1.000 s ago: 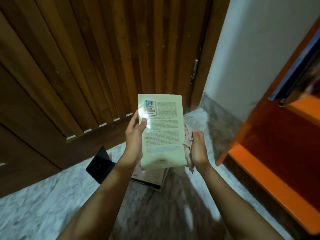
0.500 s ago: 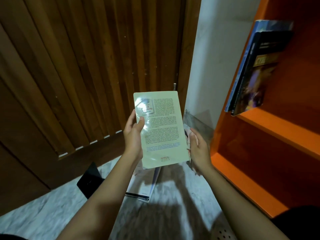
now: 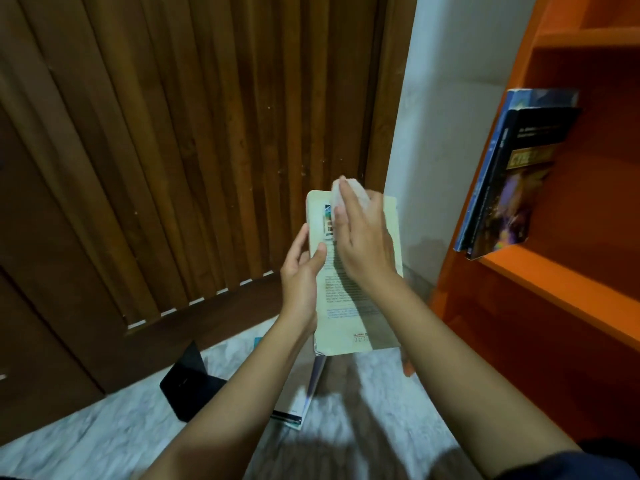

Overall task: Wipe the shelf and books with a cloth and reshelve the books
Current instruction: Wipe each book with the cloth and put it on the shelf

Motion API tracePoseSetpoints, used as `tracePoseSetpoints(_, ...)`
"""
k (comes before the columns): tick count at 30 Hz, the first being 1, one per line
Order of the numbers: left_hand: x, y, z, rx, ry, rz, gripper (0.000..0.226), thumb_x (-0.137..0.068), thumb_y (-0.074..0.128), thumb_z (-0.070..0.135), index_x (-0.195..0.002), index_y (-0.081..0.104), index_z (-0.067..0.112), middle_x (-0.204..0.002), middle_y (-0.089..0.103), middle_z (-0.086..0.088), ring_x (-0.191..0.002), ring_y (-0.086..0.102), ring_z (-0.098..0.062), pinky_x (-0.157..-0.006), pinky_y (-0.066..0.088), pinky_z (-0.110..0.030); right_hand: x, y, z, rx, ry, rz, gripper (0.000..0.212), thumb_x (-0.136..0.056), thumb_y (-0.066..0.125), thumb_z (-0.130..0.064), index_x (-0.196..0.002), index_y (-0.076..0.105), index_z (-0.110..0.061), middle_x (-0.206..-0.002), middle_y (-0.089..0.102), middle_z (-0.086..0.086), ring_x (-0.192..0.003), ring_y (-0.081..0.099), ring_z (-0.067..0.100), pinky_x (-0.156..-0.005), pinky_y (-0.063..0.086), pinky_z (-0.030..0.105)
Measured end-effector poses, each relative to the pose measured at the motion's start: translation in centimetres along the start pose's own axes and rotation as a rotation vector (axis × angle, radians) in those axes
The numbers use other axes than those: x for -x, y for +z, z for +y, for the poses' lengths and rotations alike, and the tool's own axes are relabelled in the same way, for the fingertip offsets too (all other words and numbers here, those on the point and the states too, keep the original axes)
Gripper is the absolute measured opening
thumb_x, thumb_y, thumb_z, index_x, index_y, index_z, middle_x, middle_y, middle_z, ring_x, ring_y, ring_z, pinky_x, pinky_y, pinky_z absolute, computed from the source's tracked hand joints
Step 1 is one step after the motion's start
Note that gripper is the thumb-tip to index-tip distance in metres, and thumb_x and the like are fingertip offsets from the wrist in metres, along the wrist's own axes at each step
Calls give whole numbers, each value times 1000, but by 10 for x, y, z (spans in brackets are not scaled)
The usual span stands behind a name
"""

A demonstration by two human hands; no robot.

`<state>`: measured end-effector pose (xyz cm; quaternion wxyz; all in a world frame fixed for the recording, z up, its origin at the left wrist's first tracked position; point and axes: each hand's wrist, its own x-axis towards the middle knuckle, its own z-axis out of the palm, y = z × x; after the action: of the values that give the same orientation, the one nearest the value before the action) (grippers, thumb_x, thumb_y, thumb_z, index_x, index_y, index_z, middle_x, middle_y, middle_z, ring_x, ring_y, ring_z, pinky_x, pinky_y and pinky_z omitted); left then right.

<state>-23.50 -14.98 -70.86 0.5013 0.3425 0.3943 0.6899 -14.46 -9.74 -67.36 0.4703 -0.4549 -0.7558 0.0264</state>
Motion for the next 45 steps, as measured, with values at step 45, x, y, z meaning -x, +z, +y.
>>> tracePoseSetpoints(45,-18,-60,16,324,-48,196,52,-91,55,6,-136,46,32,-121,66,-7,-109,64,-27,-95,49,-52,127,38,56,-57,87,-153,43,-97,33,-30,-140,38,-34,-127,45,2,-109,50,16,-78,47,28)
